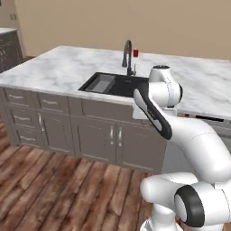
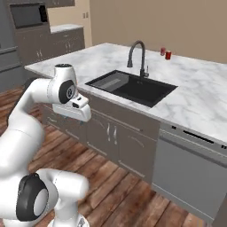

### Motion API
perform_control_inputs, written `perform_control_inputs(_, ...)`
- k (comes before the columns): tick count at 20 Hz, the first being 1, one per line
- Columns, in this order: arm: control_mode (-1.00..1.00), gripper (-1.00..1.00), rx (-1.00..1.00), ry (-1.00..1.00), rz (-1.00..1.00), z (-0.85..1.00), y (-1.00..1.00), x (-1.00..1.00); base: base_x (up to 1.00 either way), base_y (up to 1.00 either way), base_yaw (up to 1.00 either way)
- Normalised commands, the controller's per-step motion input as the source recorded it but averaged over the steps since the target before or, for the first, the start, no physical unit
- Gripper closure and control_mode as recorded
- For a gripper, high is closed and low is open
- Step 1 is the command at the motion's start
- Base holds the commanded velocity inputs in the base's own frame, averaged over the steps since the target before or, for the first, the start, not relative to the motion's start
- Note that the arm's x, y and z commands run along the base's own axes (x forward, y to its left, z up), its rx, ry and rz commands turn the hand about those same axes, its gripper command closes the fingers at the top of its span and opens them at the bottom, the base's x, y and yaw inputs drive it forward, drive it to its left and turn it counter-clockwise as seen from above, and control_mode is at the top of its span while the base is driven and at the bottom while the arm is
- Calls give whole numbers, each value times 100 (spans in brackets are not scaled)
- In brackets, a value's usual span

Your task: Four empty soda cans are scattered around the kitchen. Gather all the cans and cluster them next to the stove for recycling.

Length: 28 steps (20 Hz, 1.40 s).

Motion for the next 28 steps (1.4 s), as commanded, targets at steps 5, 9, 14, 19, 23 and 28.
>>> perform_control_inputs(5, 100, -100, 0, 0, 0, 0, 0, 0, 2, -20, -41)
perform_control_inputs(9, 100, -100, 0, 0, 0, 0, 0, 0, 22, 0, -32)
perform_control_inputs(14, 100, -100, 0, 0, 0, 0, 0, 0, 28, 0, -34)
perform_control_inputs(19, 100, -100, 0, 0, 0, 0, 0, 0, 28, -46, -26)
perform_control_inputs(23, 100, -100, 0, 0, 0, 0, 0, 0, 64, -66, -6)
perform_control_inputs(28, 100, -100, 0, 0, 0, 0, 0, 0, 63, -90, 0)
